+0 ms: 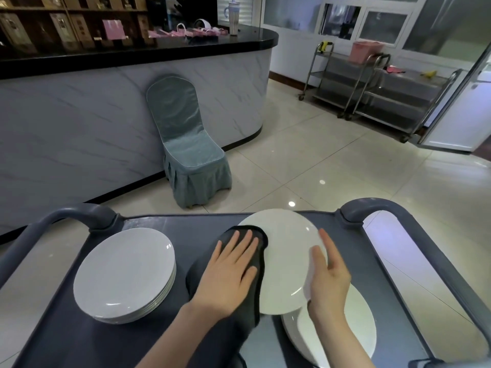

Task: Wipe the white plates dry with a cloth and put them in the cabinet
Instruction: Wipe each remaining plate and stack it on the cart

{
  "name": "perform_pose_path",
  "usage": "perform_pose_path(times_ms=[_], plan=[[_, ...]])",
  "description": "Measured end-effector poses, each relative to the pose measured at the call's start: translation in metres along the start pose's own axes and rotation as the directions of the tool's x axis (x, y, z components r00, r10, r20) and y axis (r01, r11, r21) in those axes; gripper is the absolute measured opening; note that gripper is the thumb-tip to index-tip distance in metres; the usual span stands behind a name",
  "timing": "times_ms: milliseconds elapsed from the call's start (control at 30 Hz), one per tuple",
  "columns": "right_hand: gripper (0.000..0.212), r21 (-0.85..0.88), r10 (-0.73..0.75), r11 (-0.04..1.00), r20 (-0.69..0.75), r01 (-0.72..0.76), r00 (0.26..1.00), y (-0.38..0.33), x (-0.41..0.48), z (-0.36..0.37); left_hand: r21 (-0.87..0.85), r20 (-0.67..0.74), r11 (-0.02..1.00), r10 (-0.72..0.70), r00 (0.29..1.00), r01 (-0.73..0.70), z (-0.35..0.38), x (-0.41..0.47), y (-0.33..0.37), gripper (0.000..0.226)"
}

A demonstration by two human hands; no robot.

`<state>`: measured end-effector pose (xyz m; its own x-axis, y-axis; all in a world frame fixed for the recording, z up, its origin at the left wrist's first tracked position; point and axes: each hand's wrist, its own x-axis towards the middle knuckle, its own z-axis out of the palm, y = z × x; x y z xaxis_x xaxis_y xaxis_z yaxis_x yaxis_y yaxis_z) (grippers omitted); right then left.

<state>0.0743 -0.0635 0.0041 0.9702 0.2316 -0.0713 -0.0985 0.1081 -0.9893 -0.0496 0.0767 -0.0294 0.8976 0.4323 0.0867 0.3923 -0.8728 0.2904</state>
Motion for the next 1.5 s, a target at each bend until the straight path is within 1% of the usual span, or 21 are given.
perform_pose_path(times_ms=[100, 167, 233, 333, 433, 500, 600, 667, 733, 800, 867, 933, 1000, 1067, 1133, 1167, 1200, 1267, 1367, 1433, 1500], plan=[[0.038, 0.052, 0.001, 0.999, -0.051, 0.002, 0.999, -0.004, 0.002, 0.004, -0.043, 0.053, 0.997, 0.067, 0.996, -0.065, -0.002, -0.009, 0.017, 0.057], [0.038, 0.050, 0.003, 0.999, -0.025, -0.002, 1.000, 0.000, -0.006, 0.010, -0.062, 0.087, 0.987, 0.156, 0.984, -0.151, 0.000, -0.008, 0.035, 0.059], [0.037, 0.030, 0.001, 1.000, 0.038, -0.002, 0.999, 0.006, -0.016, 0.014, -0.056, 0.082, 0.977, 0.212, 0.974, -0.208, 0.000, 0.000, 0.043, 0.061], [0.035, 0.032, 0.008, 0.999, 0.085, -0.011, 0.996, 0.010, -0.021, 0.016, -0.042, 0.020, 0.984, 0.173, 0.985, -0.172, -0.005, 0.015, 0.028, 0.058], [0.036, 0.033, -0.007, 0.999, 0.070, 0.005, 0.998, 0.002, -0.011, 0.014, -0.064, -0.016, 0.996, 0.057, 0.998, -0.058, -0.010, 0.019, 0.006, 0.054], [0.036, 0.028, -0.019, 0.999, 0.034, 0.018, 0.999, -0.005, -0.001, 0.010, -0.052, 0.002, 0.998, 0.026, 1.000, -0.026, -0.010, 0.013, -0.003, 0.055], [0.037, 0.029, -0.016, 0.999, -0.020, 0.017, 1.000, -0.009, 0.007, 0.007, -0.075, 0.073, 0.995, 0.069, 0.995, -0.064, -0.003, -0.010, 0.002, 0.056], [0.037, 0.024, -0.004, 1.000, -0.034, 0.005, 0.999, -0.005, 0.004, 0.008, -0.069, 0.078, 0.987, 0.148, 0.986, -0.143, 0.004, -0.025, 0.019, 0.058], [0.037, 0.012, 0.017, 1.000, -0.006, -0.016, 1.000, 0.002, -0.006, 0.011, -0.096, 0.070, 0.970, 0.233, 0.970, -0.226, 0.008, -0.030, 0.037, 0.058], [0.036, 0.000, 0.050, 0.999, 0.036, -0.050, 0.998, 0.010, -0.016, 0.013, -0.112, 0.083, 0.961, 0.263, 0.961, -0.254, 0.004, -0.019, 0.042, 0.058], [0.034, -0.001, 0.069, 0.998, 0.056, -0.069, 0.996, 0.016, -0.021, 0.012, -0.094, 0.084, 0.974, 0.215, 0.973, -0.207, -0.002, -0.003, 0.034, 0.057], [0.034, 0.013, 0.075, 0.997, 0.067, -0.076, 0.995, 0.015, -0.020, 0.011, -0.038, 0.048, 0.993, 0.117, 0.992, -0.115, -0.008, 0.010, 0.019, 0.056], [0.034, 0.010, 0.052, 0.999, 0.053, -0.052, 0.997, 0.006, -0.013, 0.009, 0.010, 0.021, 0.999, 0.034, 0.999, -0.035, -0.013, 0.013, 0.004, 0.056], [0.036, 0.017, 0.022, 1.000, 0.013, -0.022, 1.000, -0.004, -0.003, 0.006, 0.014, 0.048, 1.000, 0.013, 0.999, -0.014, -0.013, 0.006, -0.004, 0.056], [0.036, 0.025, 0.002, 1.000, -0.037, -0.001, 0.999, -0.010, 0.005, 0.002, -0.030, 0.108, 0.999, 0.035, 0.993, -0.032, -0.009, -0.009, -0.001, 0.056], [0.036, 0.023, -0.004, 1.000, -0.055, 0.005, 0.999, -0.011, 0.008, 0.001, -0.017, 0.119, 0.997, 0.071, 0.990, -0.069, -0.007, -0.019, 0.004, 0.056], [0.036, 0.019, -0.007, 1.000, -0.064, 0.008, 0.998, -0.010, 0.008, 0.001, 0.002, 0.104, 0.992, 0.124, 0.987, -0.125, -0.006, -0.030, 0.013, 0.057], [0.036, 0.022, -0.006, 1.000, -0.054, 0.007, 0.999, -0.005, 0.003, 0.004, -0.050, 0.045, 0.978, 0.204, 0.978, -0.202, -0.002, -0.044, 0.029, 0.054], [0.036, 0.046, 0.024, 0.999, -0.003, -0.024, 1.000, 0.004, -0.011, 0.011, -0.170, 0.054, 0.954, 0.260, 0.964, -0.247, 0.001, -0.037, 0.040, 0.055], [0.033, 0.031, 0.038, 0.999, 0.060, -0.040, 0.997, 0.008, -0.020, 0.015, -0.147, 0.047, 0.961, 0.245, 0.968, -0.236, -0.001, -0.017, 0.034, 0.058], [0.033, 0.015, 0.035, 0.999, 0.136, -0.037, 0.990, 0.007, -0.026, 0.018, -0.071, -0.001, 0.977, 0.201, 0.980, -0.200, -0.007, 0.003, 0.022, 0.056]])
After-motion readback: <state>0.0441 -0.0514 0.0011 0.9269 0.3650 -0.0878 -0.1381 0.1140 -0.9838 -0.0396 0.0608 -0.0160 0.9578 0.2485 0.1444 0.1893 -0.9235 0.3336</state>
